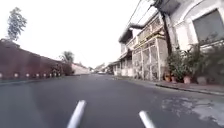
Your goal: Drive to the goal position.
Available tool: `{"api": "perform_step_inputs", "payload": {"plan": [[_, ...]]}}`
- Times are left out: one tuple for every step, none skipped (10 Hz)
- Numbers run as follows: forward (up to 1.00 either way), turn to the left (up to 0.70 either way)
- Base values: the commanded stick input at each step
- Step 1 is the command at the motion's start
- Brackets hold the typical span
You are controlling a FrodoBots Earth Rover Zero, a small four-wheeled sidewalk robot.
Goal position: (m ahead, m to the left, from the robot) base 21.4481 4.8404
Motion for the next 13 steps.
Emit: {"api": "perform_step_inputs", "payload": {"plan": [[1.0, 0.0], [1.0, 0.0], [1.0, -0.02], [1.0, -0.12], [1.0, -0.22], [1.0, -0.32], [1.0, -0.4], [1.0, -0.4], [1.0, -0.4], [1.0, -0.17], [1.0, 0.0], [1.0, 0.0], [1.0, 0.0]]}}
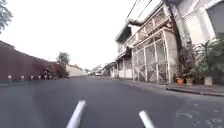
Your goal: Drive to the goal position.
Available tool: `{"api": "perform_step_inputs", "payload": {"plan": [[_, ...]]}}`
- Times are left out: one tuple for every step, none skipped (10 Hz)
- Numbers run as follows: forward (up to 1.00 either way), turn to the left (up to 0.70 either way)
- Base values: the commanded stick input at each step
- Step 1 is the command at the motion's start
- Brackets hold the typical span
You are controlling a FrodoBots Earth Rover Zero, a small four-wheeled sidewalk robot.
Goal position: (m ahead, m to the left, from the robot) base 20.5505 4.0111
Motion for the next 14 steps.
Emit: {"api": "perform_step_inputs", "payload": {"plan": [[1.0, 0.0], [1.0, 0.0], [1.0, 0.0], [1.0, 0.0], [1.0, 0.0], [1.0, 0.0], [1.0, 0.0], [1.0, 0.0], [1.0, 0.0], [1.0, 0.0], [1.0, 0.0], [1.0, 0.0], [1.0, 0.0], [1.0, 0.0]]}}
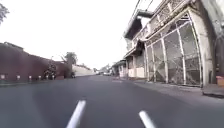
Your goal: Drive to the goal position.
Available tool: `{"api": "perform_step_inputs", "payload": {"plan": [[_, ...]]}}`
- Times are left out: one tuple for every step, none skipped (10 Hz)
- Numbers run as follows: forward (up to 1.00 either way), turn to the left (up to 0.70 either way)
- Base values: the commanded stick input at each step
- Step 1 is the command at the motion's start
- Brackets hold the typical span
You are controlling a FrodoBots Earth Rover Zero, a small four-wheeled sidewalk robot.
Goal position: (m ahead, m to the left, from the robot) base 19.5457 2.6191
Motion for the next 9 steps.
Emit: {"api": "perform_step_inputs", "payload": {"plan": [[1.0, 0.0], [1.0, 0.0], [1.0, 0.0], [1.0, 0.0], [1.0, 0.0], [1.0, 0.0], [1.0, 0.0], [1.0, 0.0], [1.0, 0.0]]}}
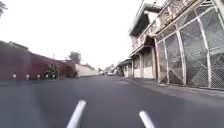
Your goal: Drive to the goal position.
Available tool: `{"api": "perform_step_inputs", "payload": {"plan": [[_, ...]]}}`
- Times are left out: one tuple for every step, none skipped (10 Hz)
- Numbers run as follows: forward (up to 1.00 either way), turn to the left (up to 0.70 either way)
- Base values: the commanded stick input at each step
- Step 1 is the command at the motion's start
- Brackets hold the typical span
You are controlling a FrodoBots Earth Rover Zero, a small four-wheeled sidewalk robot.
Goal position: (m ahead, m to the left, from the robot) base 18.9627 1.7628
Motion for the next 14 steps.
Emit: {"api": "perform_step_inputs", "payload": {"plan": [[1.0, 0.0], [1.0, 0.0], [1.0, 0.0], [1.0, 0.0], [1.0, 0.0], [1.0, 0.0], [1.0, 0.0], [1.0, 0.0], [1.0, 0.0], [1.0, 0.0], [1.0, 0.0], [1.0, 0.0], [1.0, 0.0], [1.0, 0.0]]}}
